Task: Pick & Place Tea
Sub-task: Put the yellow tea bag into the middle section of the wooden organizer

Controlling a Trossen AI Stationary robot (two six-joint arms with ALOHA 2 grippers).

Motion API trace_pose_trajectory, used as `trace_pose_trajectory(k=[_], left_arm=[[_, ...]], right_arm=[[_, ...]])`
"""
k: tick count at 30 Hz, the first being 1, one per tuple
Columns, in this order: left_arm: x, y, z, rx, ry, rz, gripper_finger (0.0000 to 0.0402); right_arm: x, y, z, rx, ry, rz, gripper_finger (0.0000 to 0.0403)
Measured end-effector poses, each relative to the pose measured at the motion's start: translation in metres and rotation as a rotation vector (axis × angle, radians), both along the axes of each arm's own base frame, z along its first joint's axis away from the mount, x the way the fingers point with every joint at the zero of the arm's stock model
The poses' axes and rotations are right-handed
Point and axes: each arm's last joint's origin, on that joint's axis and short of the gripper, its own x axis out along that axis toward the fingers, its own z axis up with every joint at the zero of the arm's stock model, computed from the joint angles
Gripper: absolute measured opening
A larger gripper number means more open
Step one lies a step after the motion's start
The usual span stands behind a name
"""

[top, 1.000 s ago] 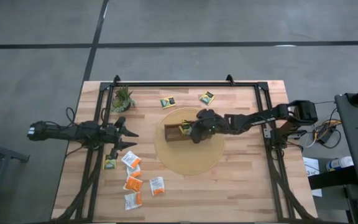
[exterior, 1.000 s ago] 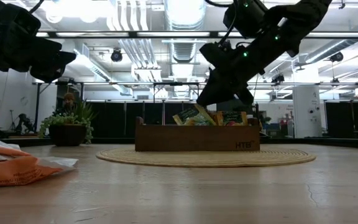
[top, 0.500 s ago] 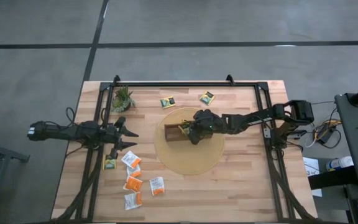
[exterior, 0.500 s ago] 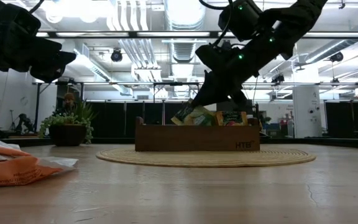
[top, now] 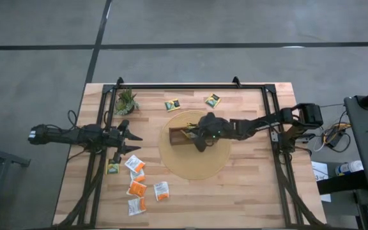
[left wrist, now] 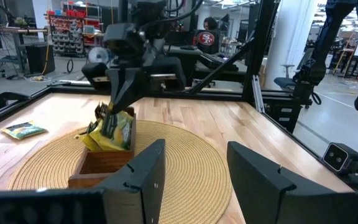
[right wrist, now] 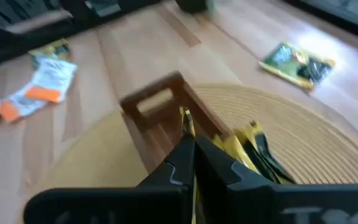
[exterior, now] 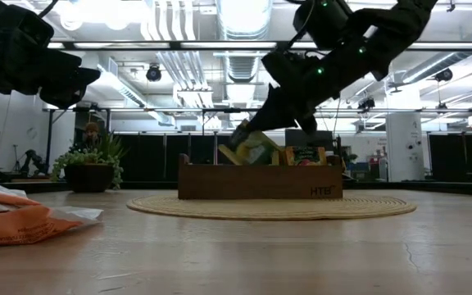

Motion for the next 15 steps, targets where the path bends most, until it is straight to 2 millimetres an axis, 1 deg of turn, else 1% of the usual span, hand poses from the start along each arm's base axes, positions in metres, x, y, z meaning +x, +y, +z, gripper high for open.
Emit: trace_pose_trajectory(k=[4, 8, 10, 15], left_arm=[[0.0, 0.0, 0.0, 0.0, 0.0, 0.0, 0.0167], [0.0, 0.0, 0.0, 0.0, 0.0, 0.001, 0.0167], [0.0, 0.0, 0.0, 0.0, 0.0, 0.0, 0.0167], [0.0, 0.0, 0.0, 0.0, 0.0, 0.0, 0.0167]], right_arm=[[-0.003, 0.003, -0.002, -0.024, -0.067, 0.022, 0.0008], [-0.009, 0.003, -0.01, -0.034, -0.043, 0.027, 0.0008], [-0.012, 0.003, -0.013, -0.058, -0.06, 0.038, 0.0008], [-0.024, 0.003, -0.016, -0.127, -0.207, 0.06, 0.0008]])
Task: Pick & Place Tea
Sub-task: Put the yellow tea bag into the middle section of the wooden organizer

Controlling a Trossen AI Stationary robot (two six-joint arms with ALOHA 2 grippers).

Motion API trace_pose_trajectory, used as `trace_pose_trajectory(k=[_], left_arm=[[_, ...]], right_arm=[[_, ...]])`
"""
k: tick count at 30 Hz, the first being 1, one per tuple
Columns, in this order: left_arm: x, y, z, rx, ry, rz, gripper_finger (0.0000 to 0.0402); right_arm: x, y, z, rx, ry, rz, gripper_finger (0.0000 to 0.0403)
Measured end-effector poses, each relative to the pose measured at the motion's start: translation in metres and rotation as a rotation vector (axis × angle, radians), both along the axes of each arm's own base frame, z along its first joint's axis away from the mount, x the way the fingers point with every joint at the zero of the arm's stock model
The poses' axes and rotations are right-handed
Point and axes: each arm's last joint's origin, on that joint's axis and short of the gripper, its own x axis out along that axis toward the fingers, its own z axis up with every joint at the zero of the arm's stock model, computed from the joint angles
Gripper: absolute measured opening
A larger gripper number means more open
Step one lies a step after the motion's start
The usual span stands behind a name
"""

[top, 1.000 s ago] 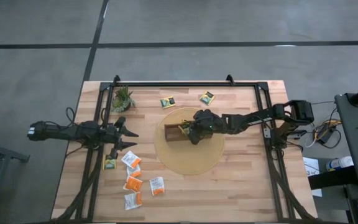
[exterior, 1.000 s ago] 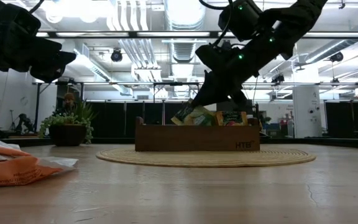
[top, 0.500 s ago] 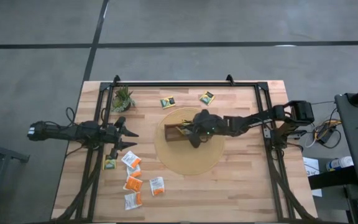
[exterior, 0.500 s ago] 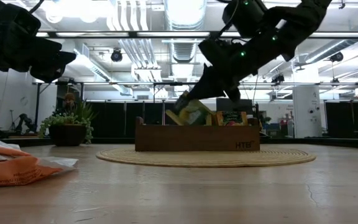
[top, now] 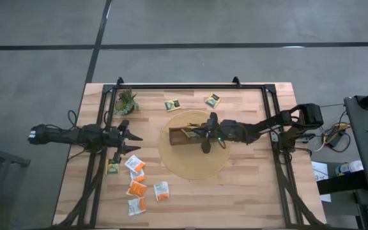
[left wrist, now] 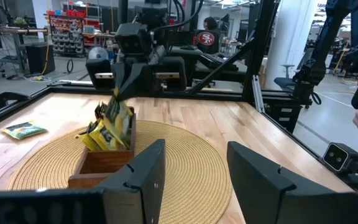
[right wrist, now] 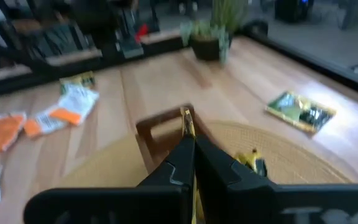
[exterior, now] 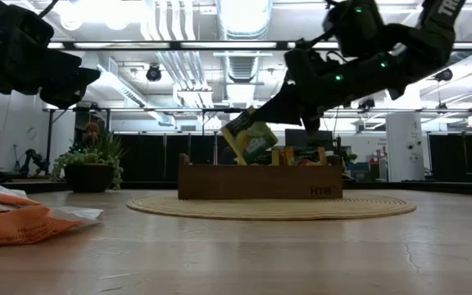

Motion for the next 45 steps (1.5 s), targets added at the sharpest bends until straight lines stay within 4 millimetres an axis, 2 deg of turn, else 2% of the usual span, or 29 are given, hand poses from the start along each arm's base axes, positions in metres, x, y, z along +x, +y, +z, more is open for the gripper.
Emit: trace_pose_trajectory(k=[6, 11, 19, 28, 37, 45], left_arm=[[0.0, 0.0, 0.0, 0.0, 0.0, -0.001, 0.0167], [0.0, 0.0, 0.0, 0.0, 0.0, 0.0, 0.0167], [0.0, 0.0, 0.0, 0.0, 0.0, 0.0, 0.0167], [0.0, 0.0, 0.0, 0.0, 0.0, 0.0, 0.0167], [0.0, 0.0, 0.0, 0.0, 0.0, 0.0, 0.0167], [0.0, 0.0, 0.0, 0.0, -0.001, 0.0, 0.0167]], right_arm=[[-0.02, 0.001, -0.008, -0.01, -0.107, 0.008, 0.0008], [-0.027, 0.001, -0.008, -0.018, -0.169, 0.009, 0.0008], [-0.025, 0.001, -0.015, -0.033, -0.139, 0.012, 0.0008], [-0.007, 0.0, -0.029, -0.059, -0.102, 0.018, 0.0008], [-0.007, 0.0, -0.032, -0.067, -0.09, 0.02, 0.0008], [-0.006, 0.0, -0.042, -0.12, 0.051, 0.033, 0.0008]])
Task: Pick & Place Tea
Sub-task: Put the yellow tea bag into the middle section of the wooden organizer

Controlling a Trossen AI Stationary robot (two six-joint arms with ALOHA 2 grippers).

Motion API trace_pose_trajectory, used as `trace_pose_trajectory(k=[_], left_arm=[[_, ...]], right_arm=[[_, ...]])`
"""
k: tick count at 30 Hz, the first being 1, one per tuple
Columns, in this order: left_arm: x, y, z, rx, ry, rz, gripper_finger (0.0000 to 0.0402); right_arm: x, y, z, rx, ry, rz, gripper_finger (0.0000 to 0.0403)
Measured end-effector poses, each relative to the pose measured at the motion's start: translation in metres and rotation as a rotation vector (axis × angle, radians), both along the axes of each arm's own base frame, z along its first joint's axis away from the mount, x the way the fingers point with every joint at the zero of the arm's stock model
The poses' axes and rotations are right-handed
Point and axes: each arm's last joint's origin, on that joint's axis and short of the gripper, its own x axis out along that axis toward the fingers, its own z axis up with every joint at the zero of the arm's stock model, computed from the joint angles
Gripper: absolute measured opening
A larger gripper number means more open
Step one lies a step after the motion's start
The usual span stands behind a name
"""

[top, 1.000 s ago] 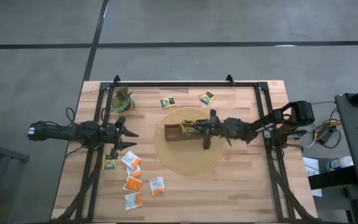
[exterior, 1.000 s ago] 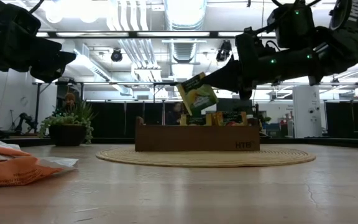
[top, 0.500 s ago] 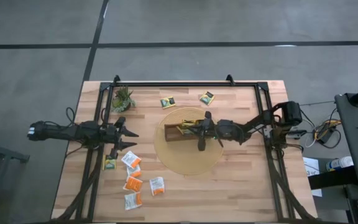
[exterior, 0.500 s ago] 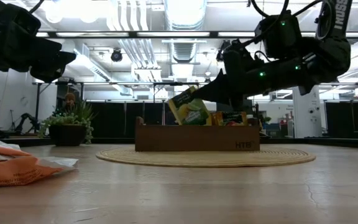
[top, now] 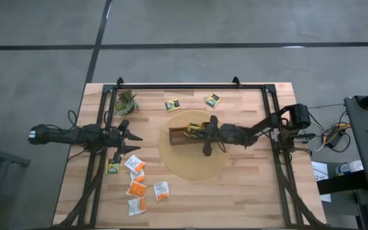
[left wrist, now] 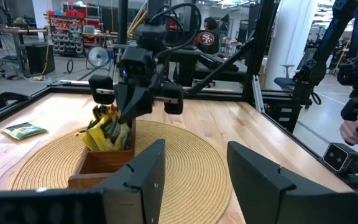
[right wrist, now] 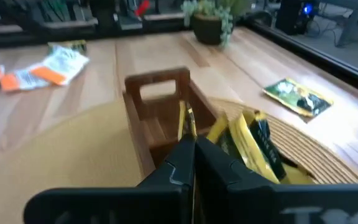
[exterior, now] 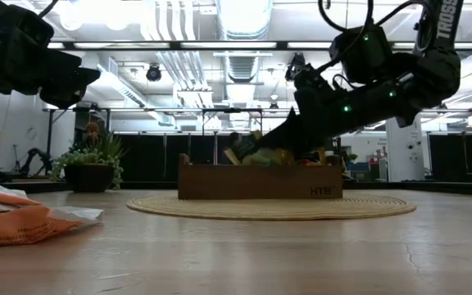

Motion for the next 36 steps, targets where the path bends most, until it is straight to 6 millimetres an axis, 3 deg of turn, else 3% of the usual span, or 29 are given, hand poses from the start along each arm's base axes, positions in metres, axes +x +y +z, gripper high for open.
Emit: trace_pose_trajectory(k=[9, 17, 26, 36], left_arm=[[0.0, 0.0, 0.0, 0.0, 0.0, 0.0, 0.0167], [0.0, 0.0, 0.0, 0.0, 0.0, 0.0, 0.0167], [0.0, 0.0, 0.0, 0.0, 0.002, 0.0, 0.0167], [0.0, 0.0, 0.0, 0.0, 0.004, 0.0, 0.0167]], right_arm=[[0.005, -0.001, 0.001, 0.01, 0.033, -0.008, 0.0019], [0.009, -0.002, -0.001, -0.018, 0.24, -0.077, 0.0081], [0.019, 0.0, 0.026, -0.035, 0.265, -0.061, 0.0144], [0.018, 0.001, 0.048, -0.003, 0.391, -0.074, 0.0155]])
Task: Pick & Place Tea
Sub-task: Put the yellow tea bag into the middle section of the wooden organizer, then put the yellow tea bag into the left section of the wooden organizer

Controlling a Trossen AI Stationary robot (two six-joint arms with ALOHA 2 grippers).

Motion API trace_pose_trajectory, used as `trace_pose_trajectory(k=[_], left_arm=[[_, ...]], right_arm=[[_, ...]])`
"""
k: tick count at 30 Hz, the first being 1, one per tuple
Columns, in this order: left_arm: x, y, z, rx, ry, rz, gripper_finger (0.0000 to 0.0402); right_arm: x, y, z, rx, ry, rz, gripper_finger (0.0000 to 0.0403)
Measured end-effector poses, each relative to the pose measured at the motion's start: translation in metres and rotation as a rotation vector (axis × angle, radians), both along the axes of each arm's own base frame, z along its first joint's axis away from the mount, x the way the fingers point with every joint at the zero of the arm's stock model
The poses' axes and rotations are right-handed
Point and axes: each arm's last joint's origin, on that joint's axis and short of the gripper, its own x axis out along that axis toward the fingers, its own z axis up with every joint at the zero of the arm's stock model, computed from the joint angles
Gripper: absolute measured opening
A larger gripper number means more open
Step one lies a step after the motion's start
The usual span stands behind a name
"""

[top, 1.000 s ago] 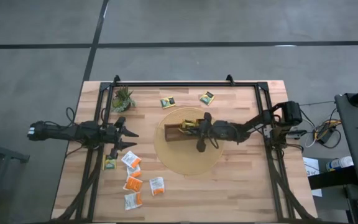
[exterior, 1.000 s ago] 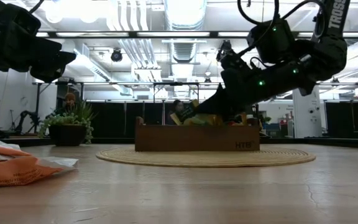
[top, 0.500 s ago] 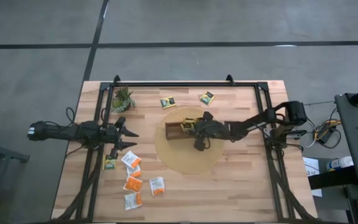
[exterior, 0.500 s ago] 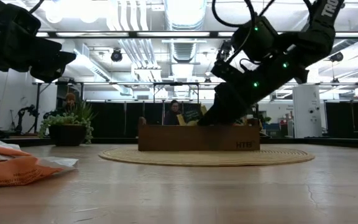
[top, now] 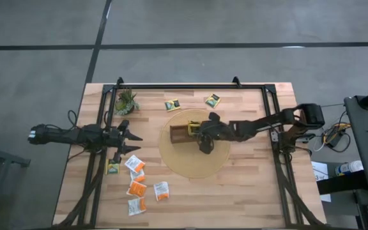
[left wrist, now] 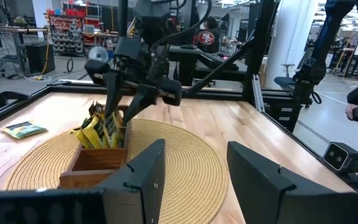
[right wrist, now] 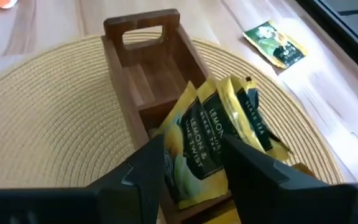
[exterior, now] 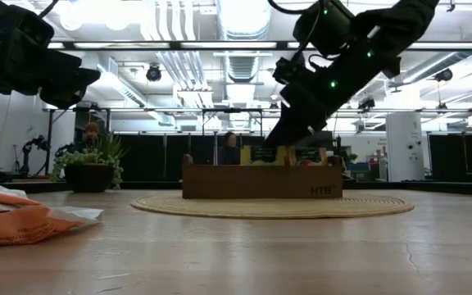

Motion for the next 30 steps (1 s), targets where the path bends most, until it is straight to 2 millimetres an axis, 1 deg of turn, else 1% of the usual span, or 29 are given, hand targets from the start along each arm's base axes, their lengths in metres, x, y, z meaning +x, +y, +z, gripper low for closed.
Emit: trace_pose_trajectory(k=[10, 16, 25, 30], left_arm=[[0.0, 0.0, 0.0, 0.0, 0.0, 0.0, 0.0167], [0.0, 0.0, 0.0, 0.0, 0.0, 0.0, 0.0167], [0.0, 0.0, 0.0, 0.0, 0.0, 0.0, 0.0167], [0.0, 0.0, 0.0, 0.0, 0.0, 0.0, 0.0167]], right_arm=[[-0.005, 0.001, 0.023, 0.068, -0.079, -0.05, 0.014], [-0.008, 0.001, 0.032, 0.076, -0.112, -0.053, 0.0137], [-0.008, 0.001, 0.031, 0.07, -0.103, -0.049, 0.0146], [-0.008, 0.001, 0.031, 0.069, -0.103, -0.048, 0.0141]])
